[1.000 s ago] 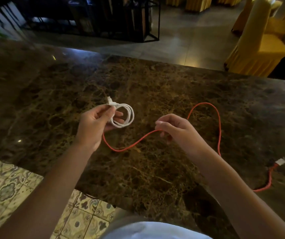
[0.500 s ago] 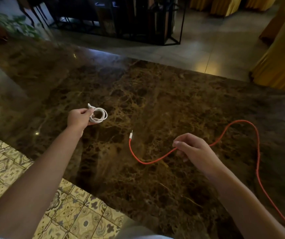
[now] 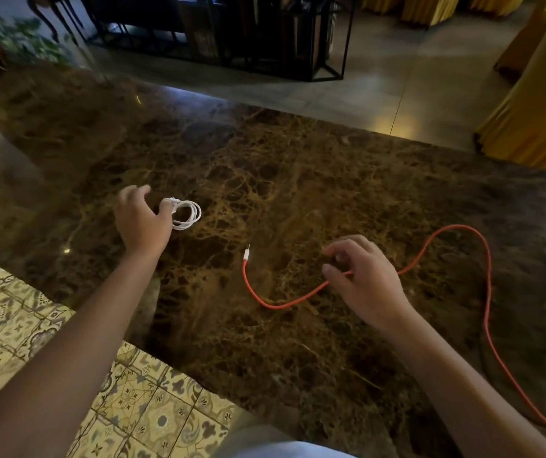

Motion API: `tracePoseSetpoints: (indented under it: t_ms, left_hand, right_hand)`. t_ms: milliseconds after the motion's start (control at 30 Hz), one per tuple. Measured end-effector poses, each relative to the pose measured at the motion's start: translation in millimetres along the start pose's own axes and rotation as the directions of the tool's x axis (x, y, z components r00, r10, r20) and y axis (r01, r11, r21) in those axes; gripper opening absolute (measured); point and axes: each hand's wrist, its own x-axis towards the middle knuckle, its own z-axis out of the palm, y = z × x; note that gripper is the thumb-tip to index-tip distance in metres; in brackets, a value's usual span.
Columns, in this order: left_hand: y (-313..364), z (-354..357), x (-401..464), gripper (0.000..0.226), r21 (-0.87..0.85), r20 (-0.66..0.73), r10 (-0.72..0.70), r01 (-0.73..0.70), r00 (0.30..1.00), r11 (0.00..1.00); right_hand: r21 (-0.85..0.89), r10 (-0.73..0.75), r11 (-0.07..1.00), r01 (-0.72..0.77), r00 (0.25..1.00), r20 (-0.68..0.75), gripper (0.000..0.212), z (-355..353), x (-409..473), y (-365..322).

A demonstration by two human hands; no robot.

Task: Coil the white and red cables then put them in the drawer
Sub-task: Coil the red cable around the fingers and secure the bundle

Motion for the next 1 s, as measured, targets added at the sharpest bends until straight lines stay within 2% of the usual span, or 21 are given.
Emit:
tracePoseSetpoints:
  t_ms: [67,133,200,267,300,400,467,533,600,700,767,800,867,933,1000]
  left_hand:
    - [14,-7,-23,0.039,-0.022,-0.067,0.245,-0.247,0.967,0.969]
    - [31,-12,-50,0.032,-0.077,-0.004,0.467,-0.466,0.884,0.881]
    - [52,-17,-79,0.028,-0.171,0.101,0.622,-0.602,0.777,0.78]
    - [70,-17,-104,0.031,-0.27,0.188,0.709,-0.658,0.68,0.703]
    - [76,-16,-113,0.034,-0.319,0.238,0.728,-0.656,0.643,0.684]
    - [92,-11,-138,0.048,-0.442,0.389,0.757,-0.615,0.525,0.653]
    - [101,-8,-152,0.054,-0.489,0.429,0.778,-0.606,0.459,0.627]
    - [108,-2,-163,0.049,-0.523,0.4,0.801,-0.606,0.446,0.599]
    - [117,6,-173,0.036,-0.55,0.346,0.809,-0.596,0.475,0.585]
    - [131,16,-187,0.02,-0.606,0.299,0.8,-0.544,0.52,0.58]
    - [138,22,-195,0.014,-0.641,0.343,0.784,-0.481,0.517,0.598]
    - [143,23,-199,0.014,-0.664,0.404,0.757,-0.404,0.514,0.629]
    - [156,23,-210,0.022,-0.697,0.565,0.659,-0.139,0.496,0.703]
    - [171,19,-222,0.027,-0.723,0.642,0.612,0.1,0.461,0.683]
    - [184,12,-233,0.03,-0.73,0.669,0.615,0.216,0.417,0.648]
  right_hand:
    - [-0.242,-0.155,0.955,0.173,0.984,0.092,0.04,2,3,-1]
    - [-0.384,-0.169,0.887,0.257,0.954,0.249,0.046,6,5,0]
    - [-0.463,-0.13,0.838,0.288,0.93,0.344,0.038,9,1,0]
    - [-0.458,-0.171,0.825,0.332,0.919,0.356,0.021,8,-3,3]
    - [-0.401,-0.207,0.848,0.347,0.913,0.352,0.015,7,-5,4]
    - [-0.073,-0.266,0.951,0.299,0.917,0.296,0.009,-9,-15,7]
    - [0.104,-0.268,0.962,0.251,0.94,0.213,0.008,-28,-25,5]
    - [0.241,-0.231,0.952,0.189,0.96,0.159,0.006,-50,-36,3]
    - [0.392,-0.231,0.906,0.161,0.964,0.136,0.004,-70,-46,4]
    - [0.669,-0.221,0.729,0.144,0.975,0.031,0.009,-92,-62,8]
    - [0.791,-0.12,0.601,0.113,0.992,-0.051,0.011,-104,-71,11]
    - [0.838,-0.054,0.537,0.097,0.995,-0.081,0.01,-110,-75,14]
    - [0.893,0.098,0.445,0.073,0.987,-0.13,0.01,-119,-81,25]
    - [0.876,0.279,0.482,0.011,0.946,-0.165,0.014,-124,-86,40]
    - [0.77,0.405,0.628,-0.115,0.893,-0.196,0.013,-125,-90,54]
